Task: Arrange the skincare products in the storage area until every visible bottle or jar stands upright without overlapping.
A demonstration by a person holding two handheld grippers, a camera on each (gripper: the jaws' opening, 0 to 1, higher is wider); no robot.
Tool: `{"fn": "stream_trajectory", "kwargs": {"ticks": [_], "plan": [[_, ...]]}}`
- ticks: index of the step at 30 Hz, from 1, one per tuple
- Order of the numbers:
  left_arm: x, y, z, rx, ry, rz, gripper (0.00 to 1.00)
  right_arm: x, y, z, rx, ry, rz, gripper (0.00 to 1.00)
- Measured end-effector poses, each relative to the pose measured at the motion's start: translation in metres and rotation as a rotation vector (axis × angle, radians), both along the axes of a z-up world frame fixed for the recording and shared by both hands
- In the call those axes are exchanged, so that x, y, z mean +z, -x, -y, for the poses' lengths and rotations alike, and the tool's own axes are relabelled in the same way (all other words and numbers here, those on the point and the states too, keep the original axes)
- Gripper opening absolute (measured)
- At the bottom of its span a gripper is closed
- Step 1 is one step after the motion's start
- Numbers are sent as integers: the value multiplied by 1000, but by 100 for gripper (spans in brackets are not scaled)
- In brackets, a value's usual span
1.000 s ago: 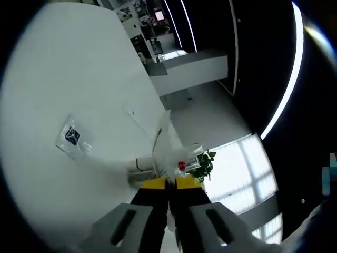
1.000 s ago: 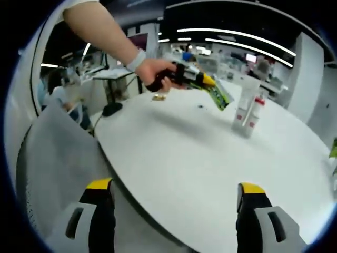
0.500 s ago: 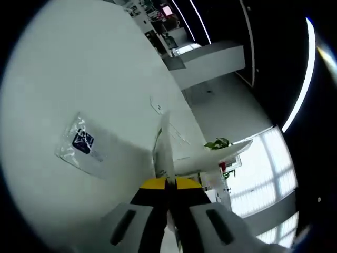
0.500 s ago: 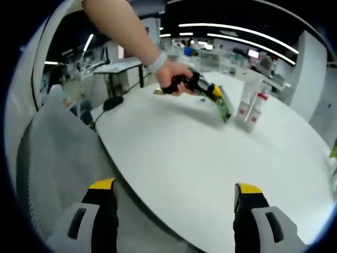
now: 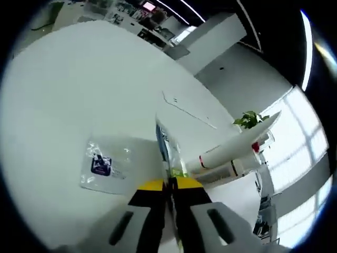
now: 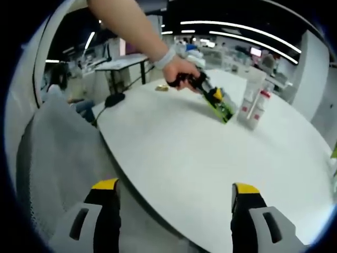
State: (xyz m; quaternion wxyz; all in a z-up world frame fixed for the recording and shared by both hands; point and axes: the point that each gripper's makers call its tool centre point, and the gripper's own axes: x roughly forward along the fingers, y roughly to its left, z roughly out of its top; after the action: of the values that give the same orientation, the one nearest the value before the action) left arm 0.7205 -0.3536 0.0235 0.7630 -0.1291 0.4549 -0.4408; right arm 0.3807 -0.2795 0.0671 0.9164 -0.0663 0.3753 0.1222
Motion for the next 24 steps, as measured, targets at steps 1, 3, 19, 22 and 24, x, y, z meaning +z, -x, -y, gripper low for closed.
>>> {"fn": "stream_trajectory", "kwargs": {"ticks": [1,3,19,22,24], "plan": [[-2,-2,0,-10,-22,15,3,0,0,0,1,0,-1,87],[-5,-4,1,-39,-79,66,5,-1,1,0,3,2,-4,87],[-16,5,1,-339,-322,342,30,-5,3,-1,9,12,-30,84],[-16,8,1,-417,-364,396,34,-6,4,-1,16,18,-35,84],[-18,7,0,-468,-413,451,37,-6,4,-1,12,14,-37,84]]}}
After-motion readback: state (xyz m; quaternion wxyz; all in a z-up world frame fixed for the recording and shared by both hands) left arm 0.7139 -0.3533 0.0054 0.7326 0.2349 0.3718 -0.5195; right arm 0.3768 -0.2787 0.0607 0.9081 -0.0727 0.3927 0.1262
